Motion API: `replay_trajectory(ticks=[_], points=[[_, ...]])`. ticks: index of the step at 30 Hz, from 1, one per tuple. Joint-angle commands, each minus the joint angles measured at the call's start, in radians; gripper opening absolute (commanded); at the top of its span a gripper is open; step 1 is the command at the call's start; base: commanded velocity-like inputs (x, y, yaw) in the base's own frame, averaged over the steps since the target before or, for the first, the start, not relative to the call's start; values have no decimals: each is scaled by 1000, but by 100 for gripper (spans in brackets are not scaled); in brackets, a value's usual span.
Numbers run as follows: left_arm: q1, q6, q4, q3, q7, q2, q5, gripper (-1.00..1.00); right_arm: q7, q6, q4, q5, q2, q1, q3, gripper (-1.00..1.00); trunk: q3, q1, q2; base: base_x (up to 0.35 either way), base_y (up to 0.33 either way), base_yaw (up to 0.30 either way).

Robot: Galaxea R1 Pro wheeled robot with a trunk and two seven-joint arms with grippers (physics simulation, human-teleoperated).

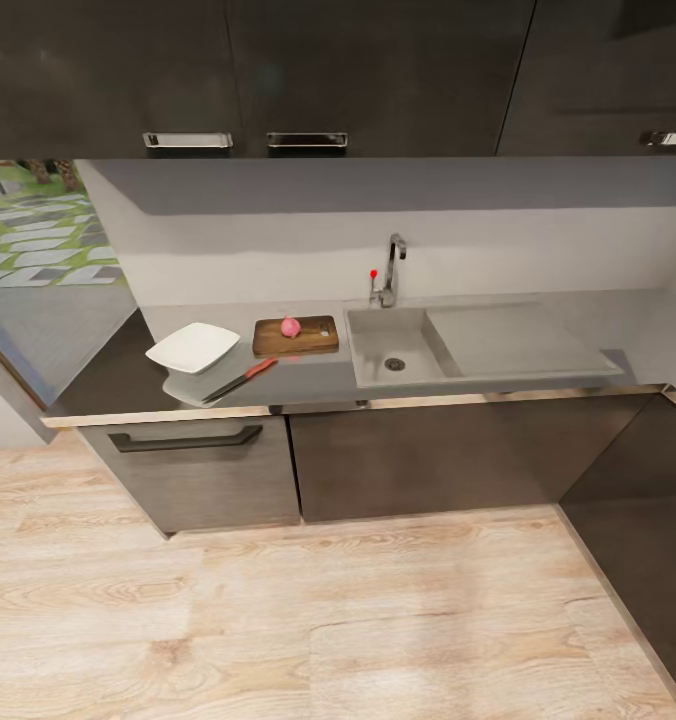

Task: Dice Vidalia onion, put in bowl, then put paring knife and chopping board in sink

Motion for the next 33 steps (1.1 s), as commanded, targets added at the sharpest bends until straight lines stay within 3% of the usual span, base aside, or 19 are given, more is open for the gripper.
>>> replay_trajectory(ticks=[1, 12, 33], points=[[-1, -8, 18, -4, 7, 1, 3, 100, -2, -3, 2, 10, 2, -1, -5, 100, -1, 0, -2, 0, 0, 0], [-1, -18, 96, -5, 7, -5, 3, 100, -4, -1, 4, 7, -1, -1, -7, 100, -1, 0, -2, 0, 0, 0], [-1, -18, 128, -4, 7, -8, 5, 100, -5, -2, 6, 4, 2, -1, -8, 100, 13, 0, -2, 0, 0, 0]])
